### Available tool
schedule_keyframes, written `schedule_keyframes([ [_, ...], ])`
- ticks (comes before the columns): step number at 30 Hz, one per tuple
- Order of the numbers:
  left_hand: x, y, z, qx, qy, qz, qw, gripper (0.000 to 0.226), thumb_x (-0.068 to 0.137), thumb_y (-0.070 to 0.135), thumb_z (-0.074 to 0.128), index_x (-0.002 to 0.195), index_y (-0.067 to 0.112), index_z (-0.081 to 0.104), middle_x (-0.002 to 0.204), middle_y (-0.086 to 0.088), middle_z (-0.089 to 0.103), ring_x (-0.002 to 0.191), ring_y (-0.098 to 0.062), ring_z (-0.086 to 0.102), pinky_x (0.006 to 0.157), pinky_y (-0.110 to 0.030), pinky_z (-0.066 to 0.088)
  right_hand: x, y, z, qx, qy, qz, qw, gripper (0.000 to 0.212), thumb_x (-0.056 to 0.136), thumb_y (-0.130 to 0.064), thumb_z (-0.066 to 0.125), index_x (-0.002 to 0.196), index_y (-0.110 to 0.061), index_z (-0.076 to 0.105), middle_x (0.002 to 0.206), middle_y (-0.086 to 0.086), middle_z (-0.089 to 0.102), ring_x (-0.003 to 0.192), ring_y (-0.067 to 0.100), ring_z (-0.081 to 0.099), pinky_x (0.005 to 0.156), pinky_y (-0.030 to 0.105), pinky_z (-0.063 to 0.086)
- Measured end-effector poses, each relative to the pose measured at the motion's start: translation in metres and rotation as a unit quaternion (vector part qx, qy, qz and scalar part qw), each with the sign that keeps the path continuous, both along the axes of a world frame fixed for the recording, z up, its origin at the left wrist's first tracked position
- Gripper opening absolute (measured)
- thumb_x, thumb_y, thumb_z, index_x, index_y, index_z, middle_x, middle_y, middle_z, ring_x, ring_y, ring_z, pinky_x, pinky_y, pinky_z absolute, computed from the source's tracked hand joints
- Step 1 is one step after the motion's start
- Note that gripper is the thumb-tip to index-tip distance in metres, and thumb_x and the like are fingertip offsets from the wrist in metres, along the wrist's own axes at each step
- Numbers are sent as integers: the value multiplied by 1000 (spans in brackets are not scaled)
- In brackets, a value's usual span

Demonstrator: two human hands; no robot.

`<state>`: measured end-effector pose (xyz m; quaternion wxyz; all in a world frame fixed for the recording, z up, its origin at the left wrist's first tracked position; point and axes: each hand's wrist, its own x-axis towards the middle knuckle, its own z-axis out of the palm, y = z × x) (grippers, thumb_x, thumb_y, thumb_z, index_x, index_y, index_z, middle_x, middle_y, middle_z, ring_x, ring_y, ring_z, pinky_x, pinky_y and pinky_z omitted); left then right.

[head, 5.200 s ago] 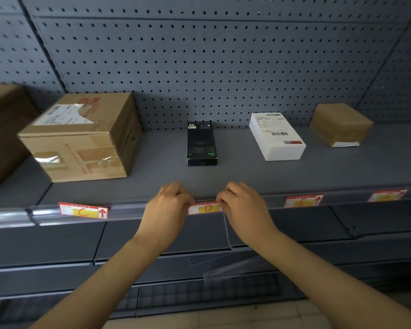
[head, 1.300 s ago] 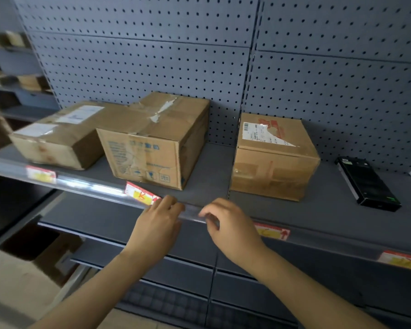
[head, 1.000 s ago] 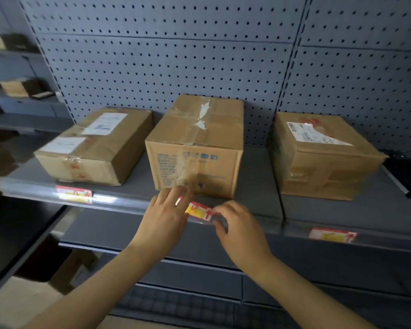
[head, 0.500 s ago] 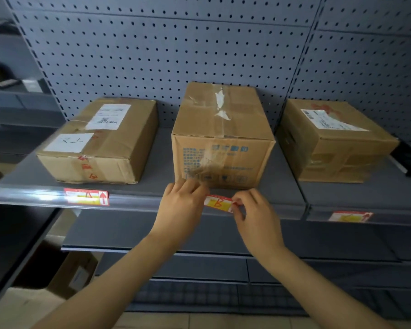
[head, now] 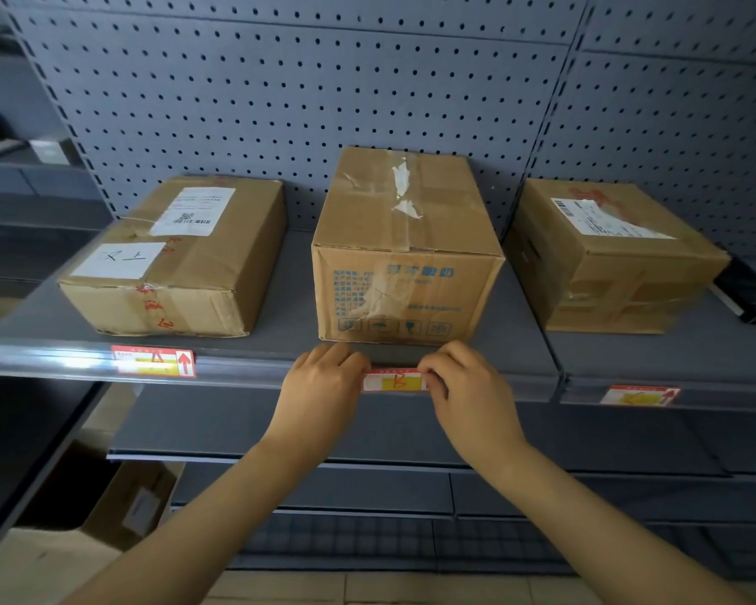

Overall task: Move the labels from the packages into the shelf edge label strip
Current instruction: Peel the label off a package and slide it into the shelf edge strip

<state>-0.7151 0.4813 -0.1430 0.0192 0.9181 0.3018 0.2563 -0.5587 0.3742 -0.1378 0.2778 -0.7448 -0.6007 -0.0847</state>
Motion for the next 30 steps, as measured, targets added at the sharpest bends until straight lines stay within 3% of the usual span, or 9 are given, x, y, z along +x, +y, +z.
schedule_keyframes([
  [6, 4, -4, -3, 12, 12, 20, 1000, 23, 61, -4, 77, 70, 12, 63, 68, -6, 61, 61, -27, 58, 51, -33, 46, -2, 0, -2, -10, -21, 4, 1000, 11, 76, 0, 72, 76, -10, 67, 76, 4, 58, 66, 22, 58, 46, 31, 45],
  [15, 6, -7, -2, 24, 39, 43, 998, 28, 56, -7, 79, 67, 12, 61, 65, -6, 58, 56, -27, 55, 49, -34, 45, 0, 1, -2, -16, 10, 23, 1000, 10, 78, 2, 69, 81, -8, 69, 80, 5, 60, 72, 22, 57, 48, 34, 48],
  [19, 6, -9, -3, 20, 39, 49, 998, 29, 55, -8, 80, 69, 11, 62, 67, -7, 59, 57, -27, 56, 49, -33, 46, 2, 1, -2, -26, -5, 33, 999, 15, 74, 5, 70, 79, -9, 68, 78, 5, 58, 70, 22, 56, 49, 39, 50],
  [30, 1, -15, -6, 7, 27, 47, 999, 31, 57, -7, 79, 77, 9, 62, 75, -9, 61, 63, -29, 57, 48, -34, 46, 3, -3, -8, 2, -11, 37, 999, 19, 69, 6, 74, 82, -7, 72, 79, 5, 62, 70, 23, 59, 48, 38, 51],
])
